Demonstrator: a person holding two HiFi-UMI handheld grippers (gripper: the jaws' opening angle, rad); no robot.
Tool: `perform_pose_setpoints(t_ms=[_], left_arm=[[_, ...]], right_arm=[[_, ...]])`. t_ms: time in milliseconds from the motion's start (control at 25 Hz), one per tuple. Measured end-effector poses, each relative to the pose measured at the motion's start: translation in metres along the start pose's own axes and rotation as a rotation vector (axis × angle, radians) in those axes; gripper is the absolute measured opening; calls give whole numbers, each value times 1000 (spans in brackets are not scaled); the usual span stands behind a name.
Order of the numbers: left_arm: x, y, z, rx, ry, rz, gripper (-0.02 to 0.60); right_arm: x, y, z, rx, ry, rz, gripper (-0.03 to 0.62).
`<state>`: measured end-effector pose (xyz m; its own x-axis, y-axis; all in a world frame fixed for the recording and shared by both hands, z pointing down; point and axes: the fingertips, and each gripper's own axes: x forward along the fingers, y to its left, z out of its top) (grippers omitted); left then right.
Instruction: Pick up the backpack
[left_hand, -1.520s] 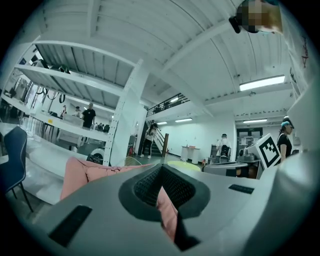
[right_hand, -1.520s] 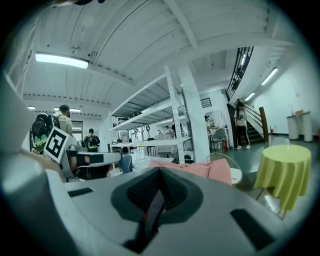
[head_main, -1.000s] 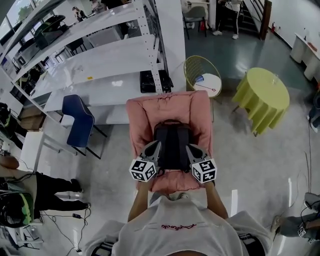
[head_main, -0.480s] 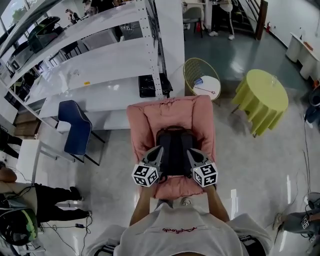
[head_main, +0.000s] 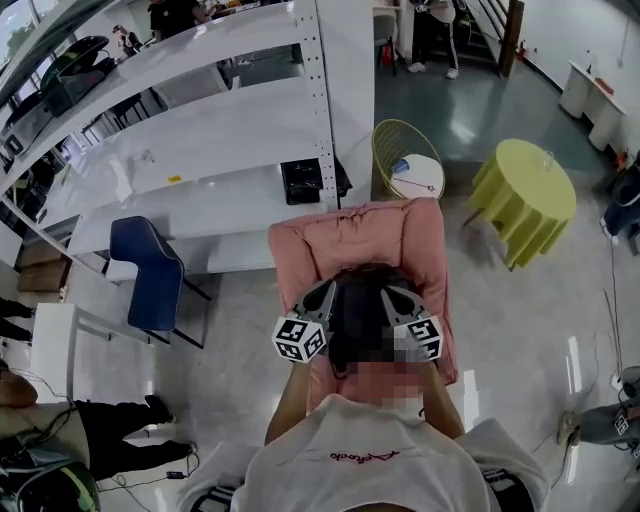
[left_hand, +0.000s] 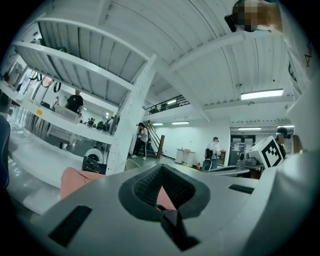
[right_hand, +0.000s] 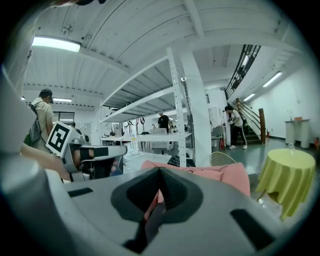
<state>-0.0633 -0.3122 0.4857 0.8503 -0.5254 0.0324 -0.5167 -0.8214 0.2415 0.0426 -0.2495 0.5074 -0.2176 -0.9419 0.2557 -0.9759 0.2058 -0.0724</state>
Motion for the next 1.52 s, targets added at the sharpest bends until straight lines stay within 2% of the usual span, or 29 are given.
perform_pose_setpoints(t_ms=[320,680,1000,1520], left_arm=[[4,39,1,-21,18,-50,9],[21,51,-10,-30,47,-95,9],[41,49,-36,-38,93,-82,9],[86,33,-105,-102,221,0,9]], right_arm=[[22,0,8,-7,9,-92,17],[33,-22,7,0,19,-160,18],[45,-39,-4,1,42,-131,18],[68,-82,-80,139,154,-47,18]])
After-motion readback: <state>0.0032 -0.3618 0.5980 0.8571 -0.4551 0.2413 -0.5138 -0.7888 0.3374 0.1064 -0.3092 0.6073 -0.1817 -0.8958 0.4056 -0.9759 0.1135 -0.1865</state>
